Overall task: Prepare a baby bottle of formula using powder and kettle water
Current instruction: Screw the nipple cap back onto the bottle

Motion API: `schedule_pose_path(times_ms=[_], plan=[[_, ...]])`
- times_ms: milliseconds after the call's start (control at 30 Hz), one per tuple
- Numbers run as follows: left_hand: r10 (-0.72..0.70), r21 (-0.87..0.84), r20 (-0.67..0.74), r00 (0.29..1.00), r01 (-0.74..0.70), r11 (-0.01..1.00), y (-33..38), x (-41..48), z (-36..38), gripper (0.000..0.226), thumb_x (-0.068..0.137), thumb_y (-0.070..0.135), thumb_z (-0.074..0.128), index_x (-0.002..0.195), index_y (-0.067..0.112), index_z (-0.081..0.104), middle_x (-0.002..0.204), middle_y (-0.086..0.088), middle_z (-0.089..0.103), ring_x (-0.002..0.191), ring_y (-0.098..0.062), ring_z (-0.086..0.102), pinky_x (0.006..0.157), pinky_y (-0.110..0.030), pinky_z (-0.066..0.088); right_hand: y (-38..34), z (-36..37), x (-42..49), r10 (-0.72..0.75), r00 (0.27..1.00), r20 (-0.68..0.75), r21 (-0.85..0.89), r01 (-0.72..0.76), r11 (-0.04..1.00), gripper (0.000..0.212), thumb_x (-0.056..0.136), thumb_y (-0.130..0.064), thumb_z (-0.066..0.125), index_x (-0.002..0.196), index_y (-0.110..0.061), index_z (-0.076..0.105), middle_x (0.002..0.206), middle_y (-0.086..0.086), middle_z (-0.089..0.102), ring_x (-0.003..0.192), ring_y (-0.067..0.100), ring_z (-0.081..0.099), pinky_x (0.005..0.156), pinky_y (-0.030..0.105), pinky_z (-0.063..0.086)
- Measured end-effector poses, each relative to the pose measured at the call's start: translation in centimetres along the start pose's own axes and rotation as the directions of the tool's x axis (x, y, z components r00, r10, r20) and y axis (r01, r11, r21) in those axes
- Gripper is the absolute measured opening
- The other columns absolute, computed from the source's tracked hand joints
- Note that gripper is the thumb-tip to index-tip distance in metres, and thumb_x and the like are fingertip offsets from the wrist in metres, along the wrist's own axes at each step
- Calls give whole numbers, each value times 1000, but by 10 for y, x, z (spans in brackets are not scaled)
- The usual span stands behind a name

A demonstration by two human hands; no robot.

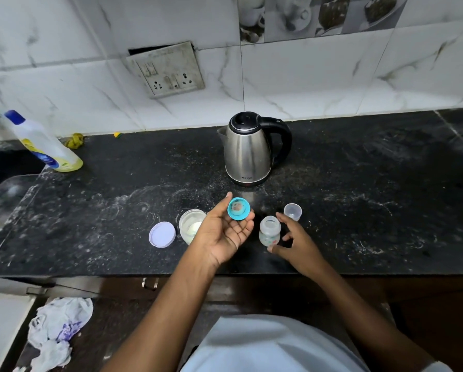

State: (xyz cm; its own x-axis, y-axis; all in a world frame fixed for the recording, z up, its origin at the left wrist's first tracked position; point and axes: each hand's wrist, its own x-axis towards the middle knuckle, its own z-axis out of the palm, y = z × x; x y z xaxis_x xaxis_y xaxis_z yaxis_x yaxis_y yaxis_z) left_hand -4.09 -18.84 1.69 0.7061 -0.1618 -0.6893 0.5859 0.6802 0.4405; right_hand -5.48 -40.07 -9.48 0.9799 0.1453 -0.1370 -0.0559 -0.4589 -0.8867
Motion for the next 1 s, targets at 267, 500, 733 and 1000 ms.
schedule_pose_path(times_ms=[267,500,733,1000], plan=[[10,-123,115,993,4,992,3,-3,5,44,80,35,81,105,-1,72,98,-20,76,77,-27,78,71,-37,67,-7,7,7,-70,997,-42,-25,69,997,51,82,-12,86,126,-24,65,108,-21,65,92,-18,56,74,7,41],[562,103,233,794,-595,797,1,-7,13,25,89,17,80,112,7,75,119,-11,77,108,-19,73,99,-33,59,-35,1,0,-150,978,-142,149,171,974,47,83,-28,87,121,-41,62,114,-17,70,105,8,67,88,37,57],[611,372,397,685,-728,575,1,-23,29,34,83,6,78,117,7,73,117,3,80,109,-10,74,91,-23,58,-78,-6,-8,-350,896,-273,131,395,909,50,82,-43,82,127,-38,62,117,-13,66,105,21,68,84,52,58],[637,452,401,658,-747,487,-1,-26,34,31,85,1,81,113,14,76,121,3,79,109,-13,75,89,-26,60,-86,-10,-15,-355,881,-312,100,402,910,51,84,-43,81,128,-24,64,112,-11,71,98,19,70,77,48,59]])
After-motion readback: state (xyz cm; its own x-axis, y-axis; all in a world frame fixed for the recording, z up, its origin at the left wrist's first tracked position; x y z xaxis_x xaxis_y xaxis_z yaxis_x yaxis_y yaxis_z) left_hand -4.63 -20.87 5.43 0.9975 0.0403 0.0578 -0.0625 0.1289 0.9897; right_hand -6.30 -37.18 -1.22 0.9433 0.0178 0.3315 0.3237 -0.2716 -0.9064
